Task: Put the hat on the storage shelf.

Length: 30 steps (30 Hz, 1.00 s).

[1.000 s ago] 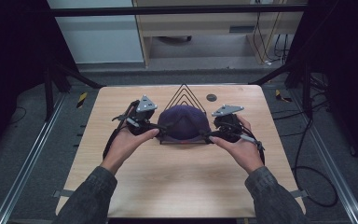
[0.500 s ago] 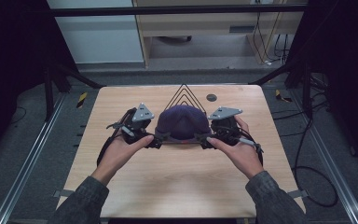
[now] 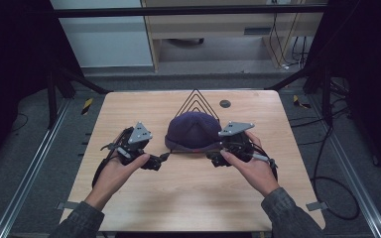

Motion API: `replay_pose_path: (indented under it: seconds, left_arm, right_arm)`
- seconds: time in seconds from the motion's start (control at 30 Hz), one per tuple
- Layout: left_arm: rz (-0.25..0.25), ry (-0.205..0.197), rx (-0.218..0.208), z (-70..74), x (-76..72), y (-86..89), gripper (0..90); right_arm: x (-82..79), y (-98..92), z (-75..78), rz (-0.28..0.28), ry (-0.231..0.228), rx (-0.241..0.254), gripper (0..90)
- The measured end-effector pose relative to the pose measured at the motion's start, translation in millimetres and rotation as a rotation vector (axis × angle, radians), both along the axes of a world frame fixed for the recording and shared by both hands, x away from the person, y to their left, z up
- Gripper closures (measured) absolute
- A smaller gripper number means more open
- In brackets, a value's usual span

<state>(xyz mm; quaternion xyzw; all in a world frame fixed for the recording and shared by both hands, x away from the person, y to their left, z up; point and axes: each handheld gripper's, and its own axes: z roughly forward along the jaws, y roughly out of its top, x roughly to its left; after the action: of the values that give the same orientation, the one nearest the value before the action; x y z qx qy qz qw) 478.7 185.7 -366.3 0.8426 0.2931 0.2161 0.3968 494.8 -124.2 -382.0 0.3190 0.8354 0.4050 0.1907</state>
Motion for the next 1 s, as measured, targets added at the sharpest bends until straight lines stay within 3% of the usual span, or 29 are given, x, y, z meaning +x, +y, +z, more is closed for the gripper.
replay_pose_path:
  seconds: [0.1, 0.2, 0.6, 0.8, 1.0]
  left_arm:
    - [0.011, 0.005, 0.01, -9.1, -5.4, 8.0, 4.0]
    - [0.03, 0.0, 0.072, -19.9, -8.2, 14.1, 3.9]
    - [0.076, 0.044, 0.048, -53.1, -21.7, 40.0, 6.2]
    - [0.116, 0.078, 0.046, -70.7, -28.3, 60.1, 6.2]
    - [0.176, 0.085, 0.029, -76.7, -31.2, 84.9, 6.2]
  right_arm:
    - [-2.6, 4.8, -2.7, 0.017, 0.004, -0.01, 11.2]
    - [-4.5, 10.5, -5.9, 0.034, 0.005, -0.013, 11.2]
    - [-21.8, 38.1, -27.8, 0.115, 0.045, -0.052, 12.4]
    - [-26.0, 53.8, -47.5, 0.169, 0.078, -0.091, 14.2]
    - [-24.2, 66.4, -69.0, 0.189, 0.109, -0.121, 14.6]
